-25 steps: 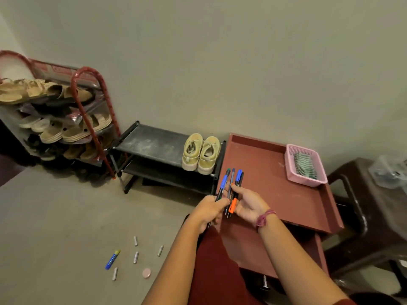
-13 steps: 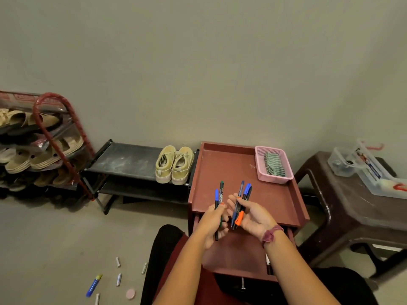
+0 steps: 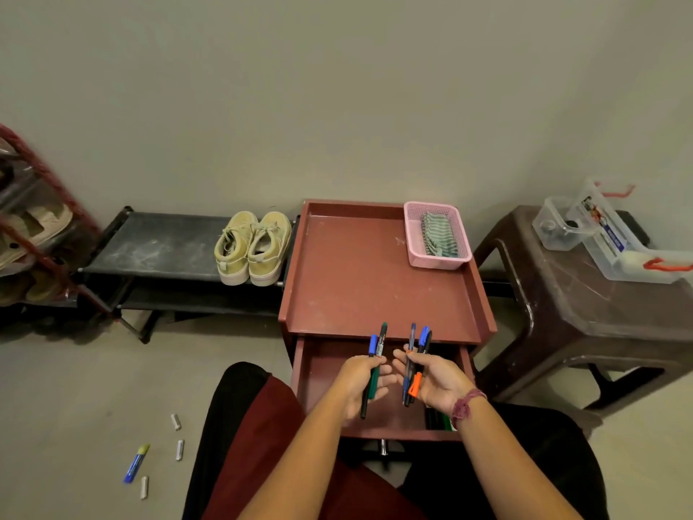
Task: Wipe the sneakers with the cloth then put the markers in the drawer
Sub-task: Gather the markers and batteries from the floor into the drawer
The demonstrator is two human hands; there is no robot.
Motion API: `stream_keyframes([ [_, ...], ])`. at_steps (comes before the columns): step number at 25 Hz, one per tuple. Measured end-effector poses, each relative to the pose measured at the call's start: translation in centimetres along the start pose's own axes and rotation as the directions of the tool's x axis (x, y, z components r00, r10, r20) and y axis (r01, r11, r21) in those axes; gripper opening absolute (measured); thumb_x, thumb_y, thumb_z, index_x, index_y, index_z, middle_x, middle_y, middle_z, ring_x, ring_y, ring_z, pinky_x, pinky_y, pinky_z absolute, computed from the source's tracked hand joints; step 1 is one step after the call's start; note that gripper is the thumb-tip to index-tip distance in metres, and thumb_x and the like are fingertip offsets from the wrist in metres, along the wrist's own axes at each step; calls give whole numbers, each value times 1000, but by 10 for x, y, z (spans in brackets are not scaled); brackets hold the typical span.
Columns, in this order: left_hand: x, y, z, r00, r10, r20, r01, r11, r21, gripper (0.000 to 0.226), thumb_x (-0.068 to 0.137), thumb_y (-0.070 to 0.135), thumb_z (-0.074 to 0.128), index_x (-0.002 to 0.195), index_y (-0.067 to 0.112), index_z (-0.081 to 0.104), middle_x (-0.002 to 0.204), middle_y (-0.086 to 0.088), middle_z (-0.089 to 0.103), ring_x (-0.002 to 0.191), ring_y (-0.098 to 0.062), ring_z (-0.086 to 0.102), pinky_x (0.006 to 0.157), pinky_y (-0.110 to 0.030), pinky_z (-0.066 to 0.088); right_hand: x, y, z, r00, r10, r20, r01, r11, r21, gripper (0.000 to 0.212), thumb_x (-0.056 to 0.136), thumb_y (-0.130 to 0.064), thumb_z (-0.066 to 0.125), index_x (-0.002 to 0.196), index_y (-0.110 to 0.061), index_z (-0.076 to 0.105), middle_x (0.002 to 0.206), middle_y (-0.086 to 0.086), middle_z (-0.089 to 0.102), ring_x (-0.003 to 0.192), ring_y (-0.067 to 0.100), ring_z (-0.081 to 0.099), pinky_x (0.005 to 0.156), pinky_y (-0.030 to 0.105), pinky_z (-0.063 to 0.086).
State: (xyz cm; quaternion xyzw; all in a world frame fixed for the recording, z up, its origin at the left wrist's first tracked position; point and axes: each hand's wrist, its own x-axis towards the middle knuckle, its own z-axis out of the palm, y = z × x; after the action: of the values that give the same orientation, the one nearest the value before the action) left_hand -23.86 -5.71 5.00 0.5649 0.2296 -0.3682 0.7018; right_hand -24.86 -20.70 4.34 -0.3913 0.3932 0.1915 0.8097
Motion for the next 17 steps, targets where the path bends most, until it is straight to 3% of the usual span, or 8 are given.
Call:
stream_keyframes([
  [4,28,-21,3,996,-72,-46,73,997,14,24,100,26,48,90,7,59,81,-5,61,71,-15,62,69,-27,54,28,18,-32,989,110,-101,-112,994,-13,12,96,-7,49,99,-7,60,97,12,68,89,24,63,72,41,53],
  [9,56,-41,-12,987,-141,-77,135,987,-84,12,97,15,53,95,3,54,91,-11,60,83,-19,65,73,-31,56,62,35,-58,961,152,-233,-145,988,49,13,97,-3,45,92,-1,56,90,15,61,80,25,61,50,32,56],
  [11,65,-46,-19,982,-161,-96,147,980,-135,11,97,11,53,104,2,52,94,-13,62,85,-21,67,78,-36,54,77,35,-63,952,153,-267,-149,988,34,16,98,-2,42,88,-1,55,90,14,60,78,24,59,54,34,55],
  [13,76,-49,-24,976,-174,-130,147,971,-189,16,97,9,53,111,1,51,95,-13,63,84,-22,68,78,-38,55,94,32,-64,945,134,-300,-147,989,-24,19,98,-2,40,86,-2,54,88,12,58,77,23,58,65,36,48],
  [17,87,-49,-25,963,-207,-175,158,954,-255,6,97,9,53,102,5,55,93,-12,63,82,-23,68,81,-40,53,128,31,-63,921,83,-379,-175,961,-214,18,97,1,40,86,-3,53,87,19,61,97,33,62,61,33,42],
])
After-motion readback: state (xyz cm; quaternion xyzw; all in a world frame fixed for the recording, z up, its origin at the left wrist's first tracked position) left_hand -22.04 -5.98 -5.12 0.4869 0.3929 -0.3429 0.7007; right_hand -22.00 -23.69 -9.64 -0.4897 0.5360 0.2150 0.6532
